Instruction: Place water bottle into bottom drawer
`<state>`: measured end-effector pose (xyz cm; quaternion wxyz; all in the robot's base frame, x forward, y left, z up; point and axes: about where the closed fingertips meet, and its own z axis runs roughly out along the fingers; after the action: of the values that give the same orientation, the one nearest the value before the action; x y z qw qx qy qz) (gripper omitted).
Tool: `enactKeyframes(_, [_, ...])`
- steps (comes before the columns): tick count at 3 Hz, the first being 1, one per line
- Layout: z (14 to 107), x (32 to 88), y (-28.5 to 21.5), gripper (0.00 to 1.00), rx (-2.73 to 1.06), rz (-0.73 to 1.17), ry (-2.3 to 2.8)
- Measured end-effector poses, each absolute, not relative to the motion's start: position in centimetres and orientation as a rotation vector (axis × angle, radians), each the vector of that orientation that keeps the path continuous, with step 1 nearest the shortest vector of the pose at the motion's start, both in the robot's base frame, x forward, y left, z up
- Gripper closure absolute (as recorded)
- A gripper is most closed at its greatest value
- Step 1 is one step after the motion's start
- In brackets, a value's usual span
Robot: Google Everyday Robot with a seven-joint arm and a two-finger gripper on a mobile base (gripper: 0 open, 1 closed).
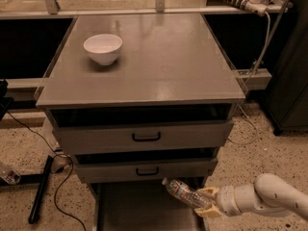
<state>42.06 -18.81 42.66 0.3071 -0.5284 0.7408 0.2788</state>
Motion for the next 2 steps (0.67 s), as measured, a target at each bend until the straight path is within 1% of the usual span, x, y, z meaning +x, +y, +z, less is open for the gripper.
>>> enactKeyframes(1, [40.9,42.8,-18.6,1.00,-1.407,0.679,1.995])
enactKeyframes(2, [37.0,44.6,-18.1,1.00,-1.449,0.547,2.038])
